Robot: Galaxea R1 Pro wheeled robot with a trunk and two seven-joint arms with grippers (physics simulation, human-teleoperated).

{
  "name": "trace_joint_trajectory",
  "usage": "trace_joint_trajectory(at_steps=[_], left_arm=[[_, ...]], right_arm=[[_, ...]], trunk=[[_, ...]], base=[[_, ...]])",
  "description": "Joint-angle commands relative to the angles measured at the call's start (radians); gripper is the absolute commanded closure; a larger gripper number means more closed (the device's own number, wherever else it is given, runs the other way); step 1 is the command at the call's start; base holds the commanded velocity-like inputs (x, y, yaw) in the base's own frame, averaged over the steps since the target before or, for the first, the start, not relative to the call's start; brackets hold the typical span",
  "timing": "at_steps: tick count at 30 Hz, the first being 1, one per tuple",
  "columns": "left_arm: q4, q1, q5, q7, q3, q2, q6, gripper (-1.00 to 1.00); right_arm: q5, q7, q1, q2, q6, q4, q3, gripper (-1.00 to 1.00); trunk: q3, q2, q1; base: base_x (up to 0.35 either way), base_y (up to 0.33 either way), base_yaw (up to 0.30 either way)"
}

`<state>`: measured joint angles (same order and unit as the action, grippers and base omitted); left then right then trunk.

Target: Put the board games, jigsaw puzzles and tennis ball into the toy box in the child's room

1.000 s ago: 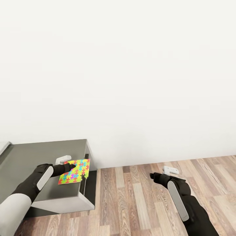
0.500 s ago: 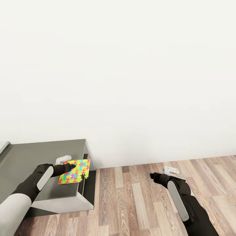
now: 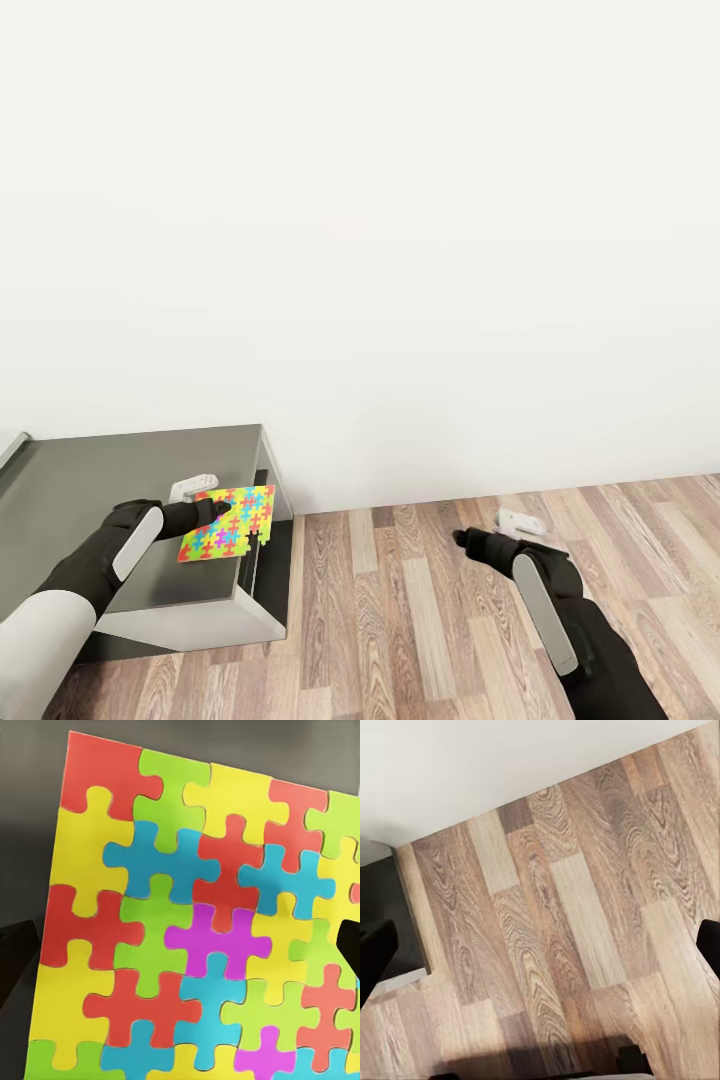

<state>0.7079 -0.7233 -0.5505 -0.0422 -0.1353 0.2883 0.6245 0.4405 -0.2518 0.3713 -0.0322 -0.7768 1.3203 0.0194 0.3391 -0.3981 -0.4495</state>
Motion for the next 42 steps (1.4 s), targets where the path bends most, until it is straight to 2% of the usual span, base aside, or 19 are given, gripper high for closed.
trace_joint_trajectory(at_steps=[1,7,10,13,15,19,23,27,33,34,37,41,42], left_arm=[[0.001,-0.001,0.001,-0.003,-0.003,0.001,0.003,-1.0],[0.001,-0.001,0.001,-0.006,-0.003,0.002,0.003,-1.0],[0.001,-0.001,0.001,-0.006,-0.003,0.003,0.003,-1.0],[0.001,-0.001,0.001,-0.007,-0.003,0.002,0.003,-1.0],[0.001,-0.001,0.001,-0.007,-0.003,0.002,0.003,-1.0],[0.002,-0.001,0.0,-0.007,-0.002,0.001,0.003,-1.0],[0.003,-0.001,0.0,-0.007,0.0,0.001,0.003,-1.0],[0.007,-0.001,0.0,-0.007,-0.002,0.002,0.003,-1.0],[0.016,-0.001,-0.002,-0.012,0.015,0.023,0.004,-1.0],[0.029,0.0,-0.007,-0.013,0.019,0.039,0.008,-1.0],[0.07,0.002,-0.012,-0.023,0.021,0.063,0.018,-1.0],[0.162,0.009,-0.014,-0.07,0.033,0.098,0.07,-1.0],[0.192,0.012,-0.014,-0.09,0.046,0.108,0.093,-1.0]], right_arm=[[0.021,0.013,0.001,-0.003,0.006,-0.009,0.001,-1.0],[0.113,0.272,0.017,-0.015,0.052,-0.119,-0.015,-1.0],[0.126,0.327,0.023,-0.009,0.058,-0.147,-0.038,-1.0],[0.147,0.371,0.039,0.002,0.067,-0.181,-0.078,-1.0],[0.168,0.38,0.045,0.008,0.07,-0.187,-0.087,-1.0],[0.252,0.394,0.054,0.027,0.1,-0.225,-0.095,-1.0],[0.284,0.4,0.058,0.021,0.157,-0.307,-0.096,-1.0],[0.289,0.401,0.06,0.027,0.171,-0.329,-0.095,-1.0],[0.282,0.401,0.063,0.034,0.178,-0.335,-0.093,-1.0],[0.282,0.401,0.063,0.032,0.178,-0.335,-0.093,-1.0],[0.281,0.401,0.062,0.03,0.177,-0.335,-0.093,-1.0],[0.281,0.401,0.062,0.032,0.178,-0.335,-0.093,-1.0],[0.281,0.401,0.062,0.033,0.178,-0.335,-0.093,-1.0]], trunk=[[0.002,-0.002,-0.001],[0.002,-0.002,-0.001],[0.002,-0.002,-0.001],[0.002,-0.002,-0.001],[0.002,-0.002,-0.001],[0.002,-0.002,-0.001],[0.002,-0.002,-0.001],[0.002,-0.002,-0.001],[0.002,-0.002,-0.001],[0.002,-0.002,-0.001],[0.002,-0.002,-0.001],[0.002,-0.002,-0.001],[0.002,-0.002,-0.001]], base=[[0.0,0.0,0.0],[0.0,0.0,0.0],[0.0,0.0,0.0],[0.0,0.0,0.0],[0.0,0.0,0.0],[0.0,0.0,0.0],[0.0,0.0,0.0],[0.0,0.0,0.0],[0.0,0.0,0.0],[0.0,0.0,0.0],[0.0,0.0,0.0],[0.0,0.0,0.0],[0.0,0.0,0.0]])
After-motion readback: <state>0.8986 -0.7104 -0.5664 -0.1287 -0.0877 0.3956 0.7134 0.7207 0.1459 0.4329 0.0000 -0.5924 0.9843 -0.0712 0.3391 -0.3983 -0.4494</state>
